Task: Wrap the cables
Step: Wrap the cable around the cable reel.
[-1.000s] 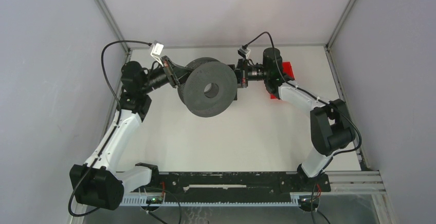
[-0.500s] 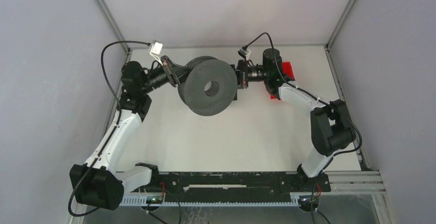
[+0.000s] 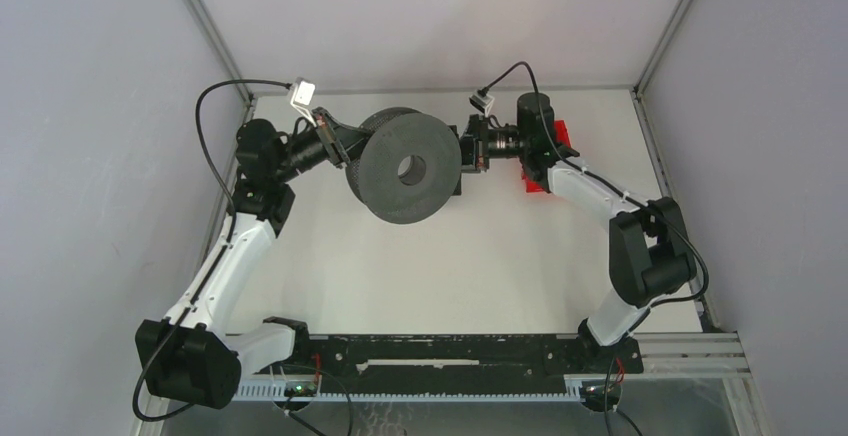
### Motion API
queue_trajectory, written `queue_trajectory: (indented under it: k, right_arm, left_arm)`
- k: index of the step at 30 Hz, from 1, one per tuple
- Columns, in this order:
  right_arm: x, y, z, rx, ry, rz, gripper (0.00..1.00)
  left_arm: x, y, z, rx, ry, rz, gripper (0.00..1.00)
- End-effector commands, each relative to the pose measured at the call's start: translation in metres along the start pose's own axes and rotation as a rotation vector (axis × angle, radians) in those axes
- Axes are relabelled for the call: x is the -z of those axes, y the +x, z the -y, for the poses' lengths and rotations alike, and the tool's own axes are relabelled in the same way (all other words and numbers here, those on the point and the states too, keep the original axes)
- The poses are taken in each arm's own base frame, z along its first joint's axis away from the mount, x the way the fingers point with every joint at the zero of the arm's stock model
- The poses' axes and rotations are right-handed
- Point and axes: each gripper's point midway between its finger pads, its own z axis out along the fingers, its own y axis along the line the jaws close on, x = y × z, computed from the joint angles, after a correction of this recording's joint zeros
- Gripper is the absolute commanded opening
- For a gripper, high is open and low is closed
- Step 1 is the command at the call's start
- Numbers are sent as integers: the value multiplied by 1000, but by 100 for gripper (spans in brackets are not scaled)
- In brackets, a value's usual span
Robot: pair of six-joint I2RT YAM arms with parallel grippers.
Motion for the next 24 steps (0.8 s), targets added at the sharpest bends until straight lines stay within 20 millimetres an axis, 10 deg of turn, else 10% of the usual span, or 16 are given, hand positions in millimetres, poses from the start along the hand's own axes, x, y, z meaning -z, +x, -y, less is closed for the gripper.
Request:
queue_trajectory:
  k: [1, 24]
  right_arm:
    - [12, -9, -7, 89, 29, 54, 36]
    - [33, -11, -2, 161, 23, 43, 57]
  left_arm:
    - [2, -9, 29, 1, 99, 24, 0]
    - [2, -11, 22, 39, 90, 32, 0]
